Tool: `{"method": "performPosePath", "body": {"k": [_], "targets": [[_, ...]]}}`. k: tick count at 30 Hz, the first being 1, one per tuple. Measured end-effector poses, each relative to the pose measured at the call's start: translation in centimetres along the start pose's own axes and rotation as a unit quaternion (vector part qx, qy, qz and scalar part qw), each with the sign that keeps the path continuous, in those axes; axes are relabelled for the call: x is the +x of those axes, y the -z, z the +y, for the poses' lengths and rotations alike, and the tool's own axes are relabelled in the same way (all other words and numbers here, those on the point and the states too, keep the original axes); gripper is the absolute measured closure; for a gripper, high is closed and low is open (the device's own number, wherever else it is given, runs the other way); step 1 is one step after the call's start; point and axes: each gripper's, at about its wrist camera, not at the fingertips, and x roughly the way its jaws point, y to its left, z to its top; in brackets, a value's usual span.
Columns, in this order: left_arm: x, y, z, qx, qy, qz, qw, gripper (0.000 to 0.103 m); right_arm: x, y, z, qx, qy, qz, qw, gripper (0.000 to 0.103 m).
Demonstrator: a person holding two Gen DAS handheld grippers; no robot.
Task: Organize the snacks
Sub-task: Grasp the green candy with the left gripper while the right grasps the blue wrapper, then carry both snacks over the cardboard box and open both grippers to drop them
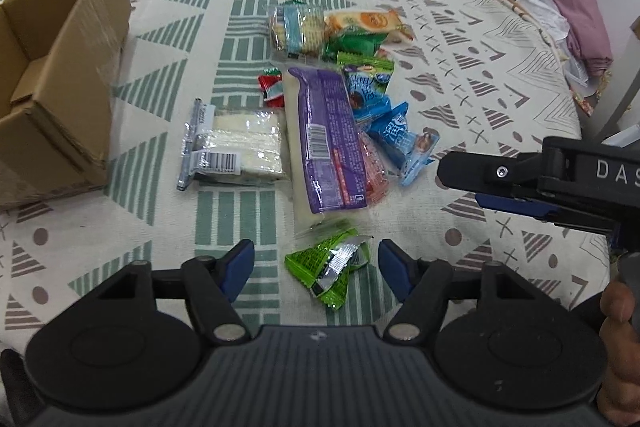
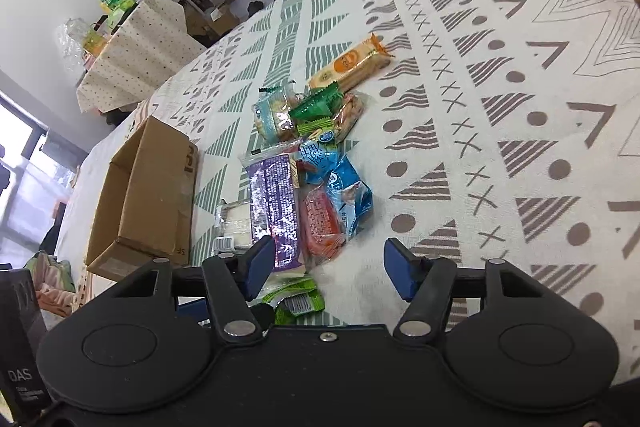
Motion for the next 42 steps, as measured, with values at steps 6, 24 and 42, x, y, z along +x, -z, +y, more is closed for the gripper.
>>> {"method": "performPosePath", "body": {"k": [6,24,42], "targets": [[2.3,0.0,0.0,-0.017,0.002,0.027,0.9995,0.055,1.6,-0.5,-0.6,0.006,-0.008,0.011,1.000,0.050],[-0.7,-0.8,3.3,-0.097,-0.011,0.015,0.9951,0.074,5.5,-2.3,-0.5,-0.021,0.021,0.022,0.999,0.059],[-8.7,-2.5,6.9,-0.130,-0.009,-0.092,0.9871,0.074,3.8,-1.4,2.4,-0.039,0.016,0.007,0.999,0.082]]}}
